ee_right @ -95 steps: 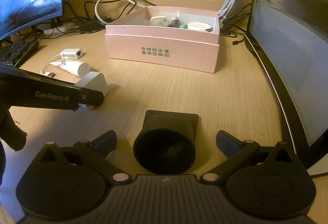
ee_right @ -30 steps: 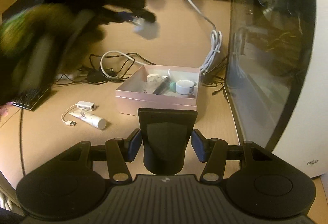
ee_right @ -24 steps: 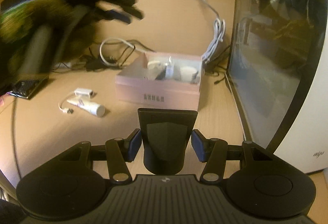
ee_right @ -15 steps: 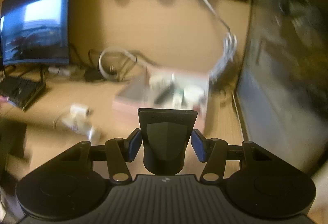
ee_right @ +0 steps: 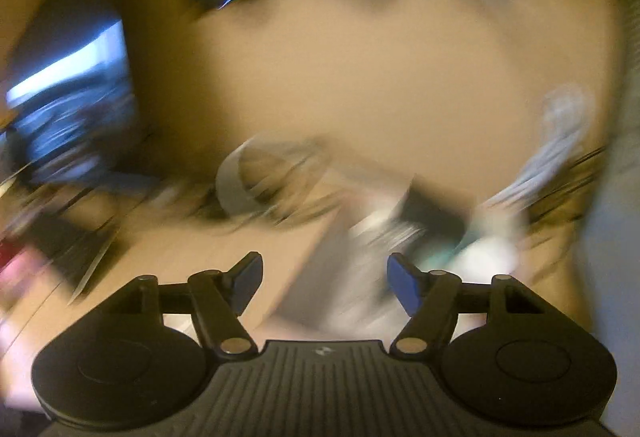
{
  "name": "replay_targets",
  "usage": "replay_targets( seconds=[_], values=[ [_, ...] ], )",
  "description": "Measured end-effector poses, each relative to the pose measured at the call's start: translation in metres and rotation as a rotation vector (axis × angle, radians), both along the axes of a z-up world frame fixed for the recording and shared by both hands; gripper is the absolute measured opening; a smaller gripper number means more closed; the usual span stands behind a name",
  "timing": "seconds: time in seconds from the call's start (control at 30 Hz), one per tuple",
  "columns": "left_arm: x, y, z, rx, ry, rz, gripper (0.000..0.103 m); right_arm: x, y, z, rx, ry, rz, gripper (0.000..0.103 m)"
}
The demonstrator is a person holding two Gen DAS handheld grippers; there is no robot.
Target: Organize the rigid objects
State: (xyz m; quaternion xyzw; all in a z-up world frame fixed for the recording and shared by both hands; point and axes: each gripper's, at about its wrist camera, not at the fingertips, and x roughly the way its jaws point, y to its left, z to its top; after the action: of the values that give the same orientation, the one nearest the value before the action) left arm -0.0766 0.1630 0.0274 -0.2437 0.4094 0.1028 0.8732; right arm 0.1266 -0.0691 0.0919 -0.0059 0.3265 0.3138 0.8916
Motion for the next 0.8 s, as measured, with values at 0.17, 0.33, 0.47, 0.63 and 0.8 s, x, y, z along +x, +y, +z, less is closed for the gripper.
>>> replay_targets(
  seconds=[0.17, 0.33, 0.47, 0.63, 0.8],
  values=[
    [0.002, 0.021, -0.004, 0.004, 0.029, 0.019, 0.025, -0.025, 0.051, -0.043, -0.087, 0.042, 0.175, 0.070],
    [0.025, 0.039, -0.001, 0.015, 0.005, -0.042, 0.025, -0.034, 0.095, -0.070, -0.209, 0.004, 0.257, 0.055],
    [0.068, 0.046, 0.012, 0.066, -0.070, -0.120, 0.025, -0.049, 0.089, -0.071, -0.227, 0.012, 0.260, 0.037],
    [0.124, 0.045, 0.017, 0.110, -0.150, -0.229, 0.025, -0.068, 0.035, -0.068, -0.225, 0.058, 0.120, 0.032],
    [0.165, 0.047, -0.003, 0.002, -0.138, -0.347, 0.025, -0.088, -0.025, -0.066, -0.227, 0.120, -0.059, 0.032]
  ],
)
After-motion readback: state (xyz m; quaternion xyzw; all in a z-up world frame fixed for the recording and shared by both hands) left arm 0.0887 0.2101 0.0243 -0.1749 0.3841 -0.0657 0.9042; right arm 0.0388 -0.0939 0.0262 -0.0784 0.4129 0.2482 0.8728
